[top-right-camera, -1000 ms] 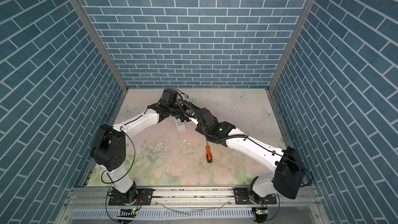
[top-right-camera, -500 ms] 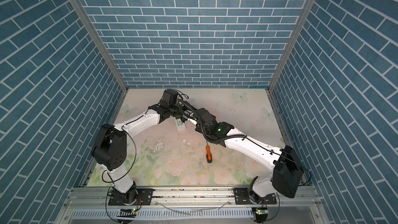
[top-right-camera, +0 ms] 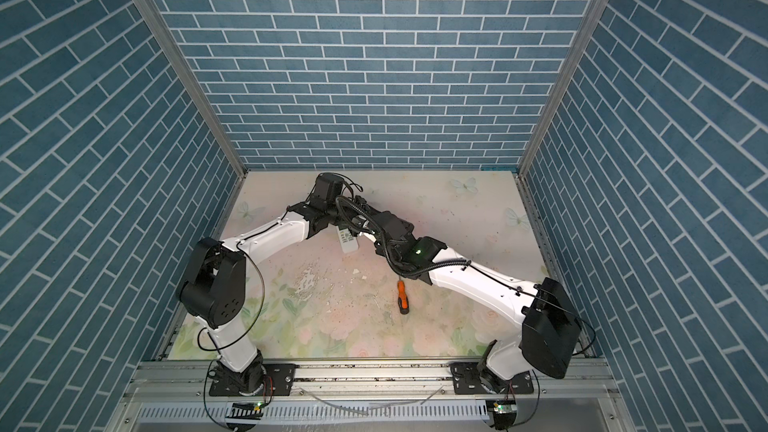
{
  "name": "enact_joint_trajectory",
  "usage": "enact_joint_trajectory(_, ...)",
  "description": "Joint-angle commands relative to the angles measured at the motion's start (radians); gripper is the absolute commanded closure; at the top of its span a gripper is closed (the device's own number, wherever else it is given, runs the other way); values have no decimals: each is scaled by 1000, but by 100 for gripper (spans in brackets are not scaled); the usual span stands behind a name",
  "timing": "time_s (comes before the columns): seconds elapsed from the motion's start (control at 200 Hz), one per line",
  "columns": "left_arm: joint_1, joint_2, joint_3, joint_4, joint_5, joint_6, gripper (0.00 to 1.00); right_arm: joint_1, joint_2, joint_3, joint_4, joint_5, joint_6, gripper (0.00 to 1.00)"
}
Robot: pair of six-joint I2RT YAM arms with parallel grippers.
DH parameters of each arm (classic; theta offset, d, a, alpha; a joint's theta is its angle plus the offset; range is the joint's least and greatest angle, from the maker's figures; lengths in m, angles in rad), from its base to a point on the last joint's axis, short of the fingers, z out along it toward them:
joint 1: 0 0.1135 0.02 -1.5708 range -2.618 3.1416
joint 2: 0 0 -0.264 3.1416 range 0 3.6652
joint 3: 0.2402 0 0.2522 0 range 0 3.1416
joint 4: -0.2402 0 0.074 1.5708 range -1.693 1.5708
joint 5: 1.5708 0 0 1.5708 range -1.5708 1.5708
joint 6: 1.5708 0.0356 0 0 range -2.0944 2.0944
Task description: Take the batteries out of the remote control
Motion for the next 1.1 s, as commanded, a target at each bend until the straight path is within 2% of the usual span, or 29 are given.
enact_joint_trajectory(0.0, -5, 10, -15, 162, 5, -7, 100, 16, 3, 51, 96, -36, 111, 85)
enact_joint_trajectory(0.295, -1, 13, -13, 244, 8, -60, 100, 19, -19, 27, 125, 5, 117, 56)
enact_joint_trajectory(0.625, 20, 27, -22, 315, -5, -94, 100, 19, -88, 10, 78, -11, 151, 31)
enact_joint_trajectory(0.68, 23, 34, -15, 325, -10, -96, 100, 21, -106, 10, 53, -24, 167, 22)
enact_joint_trajectory(0.725, 24, 40, -11, 334, -13, -96, 100, 21, -120, 11, 35, -30, 178, 7)
enact_joint_trajectory(0.755, 26, 45, -9, 342, -15, -97, 100, 21, -130, 14, 26, -32, 189, 2)
enact_joint_trajectory(0.97, 30, 74, -33, 423, -36, -105, 100, 22, -200, 70, -40, -102, 290, 1)
enact_joint_trajectory(1.095, 39, 92, -68, 520, -86, -95, 100, 13, -248, 106, -62, -129, 427, 1)
